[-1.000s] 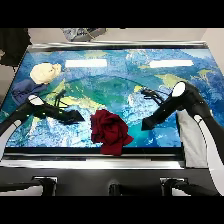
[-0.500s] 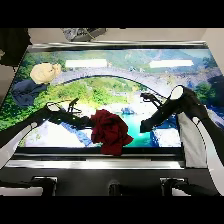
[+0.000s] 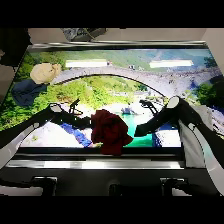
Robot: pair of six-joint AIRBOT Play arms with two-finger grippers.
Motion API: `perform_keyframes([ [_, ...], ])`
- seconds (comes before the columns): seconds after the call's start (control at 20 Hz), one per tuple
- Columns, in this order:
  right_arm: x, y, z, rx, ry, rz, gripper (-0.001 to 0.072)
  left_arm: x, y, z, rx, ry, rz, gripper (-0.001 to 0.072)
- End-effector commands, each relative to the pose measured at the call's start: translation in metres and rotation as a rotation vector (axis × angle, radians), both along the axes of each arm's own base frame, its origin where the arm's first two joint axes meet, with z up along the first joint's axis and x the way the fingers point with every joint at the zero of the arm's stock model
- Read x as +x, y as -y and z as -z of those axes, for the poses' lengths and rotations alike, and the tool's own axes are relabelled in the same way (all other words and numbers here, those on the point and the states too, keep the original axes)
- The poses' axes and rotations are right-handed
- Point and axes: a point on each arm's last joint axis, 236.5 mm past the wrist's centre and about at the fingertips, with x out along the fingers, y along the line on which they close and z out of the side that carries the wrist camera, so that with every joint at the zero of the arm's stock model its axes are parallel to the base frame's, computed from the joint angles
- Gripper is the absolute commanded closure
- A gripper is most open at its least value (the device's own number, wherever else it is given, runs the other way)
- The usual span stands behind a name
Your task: Fold the shirts.
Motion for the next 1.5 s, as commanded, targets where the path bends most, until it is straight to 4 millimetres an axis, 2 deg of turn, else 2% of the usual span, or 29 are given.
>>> perform_keyframes([
  [0.0,-0.006,-0.024,0.027,0.098,-0.070,0.145,0.0035,-0.002,0.000,-0.001,-0.003,-0.006,0.003,0.0676],
  [0.1,-0.012,-0.029,0.038,0.116,-0.137,0.168,0.0040,-0.001,0.000,-0.003,-0.004,0.000,0.002,0.0676],
  [0.2,-0.010,-0.036,0.050,0.094,-0.143,0.186,0.0106,0.000,0.000,-0.005,-0.005,0.005,0.003,0.0676],
  [0.25,-0.008,-0.043,0.056,0.076,-0.137,0.200,0.0115,0.000,0.000,-0.006,-0.005,0.006,0.003,0.0676],
  [0.3,-0.006,-0.050,0.063,0.056,-0.125,0.213,0.0172,0.000,0.001,-0.006,-0.006,0.007,0.003,0.0676],
  [0.35,-0.001,-0.054,0.068,0.041,-0.100,0.226,0.0339,0.000,0.001,-0.007,-0.006,0.009,0.003,0.0676],
  [0.4,0.003,-0.057,0.070,0.035,-0.075,0.230,0.0648,0.000,0.000,-0.008,-0.006,0.011,0.002,0.0676],
  [0.5,0.011,-0.052,0.063,0.028,-0.041,0.216,0.0665,0.005,-0.004,-0.018,0.012,0.082,0.061,0.0678],
  [0.55,0.016,-0.042,0.055,0.003,0.011,0.175,0.0665,0.012,-0.010,-0.029,0.047,0.142,0.092,0.0679],
  [0.6,0.028,-0.024,0.042,-0.052,0.090,0.129,0.0665,0.025,-0.023,-0.045,0.106,0.224,0.110,0.0679],
  [0.65,0.043,-0.003,0.023,-0.114,0.185,0.094,0.0665,0.045,-0.040,-0.071,0.179,0.324,0.102,0.0680],
  [0.75,0.087,0.052,-0.044,-0.262,0.441,0.101,0.0665,0.085,-0.082,-0.143,0.305,0.532,0.046,0.0680],
  [0.85,0.127,0.111,-0.148,-0.411,0.762,0.194,0.0665,0.113,-0.128,-0.237,0.380,0.735,-0.091,0.0680],
  [0.9,0.136,0.136,-0.212,-0.465,0.935,0.260,0.0665,0.118,-0.148,-0.289,0.393,0.839,-0.167,0.0680],
  [0.95,0.135,0.152,-0.268,-0.493,1.077,0.315,0.0665,0.115,-0.166,-0.340,0.400,0.937,-0.236,0.0680],
  [1.0,0.125,0.163,-0.321,-0.505,1.206,0.368,0.0665,0.108,-0.180,-0.383,0.412,1.026,-0.284,0.0680],
  [1.05,0.110,0.169,-0.364,-0.505,1.308,0.410,0.0665,0.096,-0.190,-0.423,0.421,1.111,-0.328,0.0679],
  [1.15,0.081,0.169,-0.416,-0.491,1.438,0.450,0.0665,0.063,-0.197,-0.496,0.414,1.276,-0.406,0.0679],
  [1.25,0.053,0.163,-0.447,-0.458,1.526,0.475,0.0665,0.023,-0.190,-0.563,0.383,1.454,-0.447,0.0679],
  [1.35,0.030,0.158,-0.473,-0.420,1.609,0.498,0.0665,-0.012,-0.182,-0.613,0.334,1.596,-0.481,0.0679],
  [1.45,0.010,0.150,-0.501,-0.357,1.706,0.527,0.0665,-0.039,-0.176,-0.645,0.297,1.687,-0.498,0.0679],
])
